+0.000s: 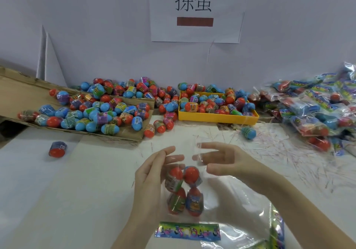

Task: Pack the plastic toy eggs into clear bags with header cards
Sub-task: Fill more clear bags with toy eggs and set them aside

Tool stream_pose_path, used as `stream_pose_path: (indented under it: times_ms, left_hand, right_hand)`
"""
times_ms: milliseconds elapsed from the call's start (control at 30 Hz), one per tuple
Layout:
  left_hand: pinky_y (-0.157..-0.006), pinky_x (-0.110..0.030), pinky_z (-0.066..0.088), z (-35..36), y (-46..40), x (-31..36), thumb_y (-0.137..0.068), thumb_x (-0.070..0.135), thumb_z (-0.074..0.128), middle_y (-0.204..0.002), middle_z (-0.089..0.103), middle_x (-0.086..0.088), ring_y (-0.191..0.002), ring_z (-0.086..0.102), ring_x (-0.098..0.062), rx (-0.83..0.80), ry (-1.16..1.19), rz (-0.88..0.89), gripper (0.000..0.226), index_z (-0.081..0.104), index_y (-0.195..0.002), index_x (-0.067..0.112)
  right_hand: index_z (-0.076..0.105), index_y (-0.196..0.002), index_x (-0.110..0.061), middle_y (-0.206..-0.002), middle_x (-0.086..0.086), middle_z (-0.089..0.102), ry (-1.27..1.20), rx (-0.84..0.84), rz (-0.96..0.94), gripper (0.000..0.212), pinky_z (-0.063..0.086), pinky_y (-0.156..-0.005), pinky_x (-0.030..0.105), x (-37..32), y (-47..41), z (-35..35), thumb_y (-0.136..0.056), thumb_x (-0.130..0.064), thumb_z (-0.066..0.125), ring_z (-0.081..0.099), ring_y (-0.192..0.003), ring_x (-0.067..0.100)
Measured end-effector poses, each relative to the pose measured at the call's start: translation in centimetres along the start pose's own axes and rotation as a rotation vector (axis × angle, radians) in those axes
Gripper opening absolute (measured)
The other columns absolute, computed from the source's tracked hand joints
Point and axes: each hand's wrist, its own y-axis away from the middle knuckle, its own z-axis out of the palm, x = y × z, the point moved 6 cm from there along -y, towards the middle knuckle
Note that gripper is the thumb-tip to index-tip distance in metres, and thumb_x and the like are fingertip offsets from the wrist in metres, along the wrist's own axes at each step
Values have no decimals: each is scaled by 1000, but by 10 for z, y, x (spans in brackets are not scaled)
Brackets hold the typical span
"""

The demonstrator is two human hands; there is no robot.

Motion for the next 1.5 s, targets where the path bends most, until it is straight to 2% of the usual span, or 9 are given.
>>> stream_pose_path:
  times_ms: [200,333,500,633,800,900,1000,1267,1500]
  left_hand:
    - [-67,-16,51,2,-2,-3,-67,54,51,-92,74,8,-86,69,-6,-75,-63,-89,41,68,-94,29]
    - [-75,-21,52,0,-2,-11,-51,43,70,-98,73,0,-90,69,-11,-106,-69,-200,60,63,-107,22]
    - [-66,-18,56,-2,-3,-14,-65,18,71,-84,75,-4,-74,69,-10,-118,-126,-211,31,70,-95,11]
    - [-68,-19,56,-1,-3,-12,-55,27,71,-84,75,-4,-76,70,-11,-128,-103,-194,40,71,-92,12]
    - [-60,-17,55,-3,-3,-13,-56,25,69,-85,75,-6,-72,70,-10,-137,-27,-235,39,70,-93,12]
    - [-60,-15,54,-2,-2,-13,-60,24,66,-87,75,-5,-74,70,-9,-165,-38,-220,23,76,-79,16]
    - [-66,-17,56,-2,-2,-14,-64,27,64,-91,75,-3,-80,70,-10,-188,-61,-220,28,76,-85,14]
    - [-57,-15,53,-7,-5,-7,-81,9,62,-80,75,0,-71,69,-7,-100,-176,-100,13,75,-81,12]
    - [-54,-15,52,-9,-5,5,-77,3,65,-69,73,-3,-63,67,-7,-74,-231,17,31,75,-60,27]
  right_hand:
    - [75,-83,-12,-88,13,72,-298,138,-86,21,54,-66,20,7,1,2,-63,-18,69,69,-73,17]
    - [75,-81,-9,-85,16,72,-330,217,-97,18,54,-66,22,10,3,0,-67,-12,63,68,-71,20]
    - [65,-103,-10,-85,10,73,-248,299,-103,27,53,-67,19,11,9,-1,-77,-12,63,69,-74,19]
    - [69,-97,-16,-84,5,74,-211,344,-91,50,52,-64,16,9,11,3,-51,-35,74,70,-80,17]
    - [77,-76,-15,-82,12,73,-311,333,-97,17,52,-63,17,11,14,0,-62,-20,69,70,-76,20]
    - [77,-80,-18,-87,9,73,-291,292,-79,20,54,-67,20,10,15,0,-63,-23,69,70,-81,20]
    - [77,-78,-19,-82,7,73,-264,290,-62,22,53,-64,18,10,16,-4,-58,-25,71,67,-73,14]
    - [77,-69,-16,-69,13,71,-246,339,-79,18,52,-57,18,8,19,-11,-61,0,71,68,-61,17]
    - [73,-68,-11,-73,13,71,-169,340,-92,17,53,-57,21,5,19,-11,-72,4,68,67,-60,20]
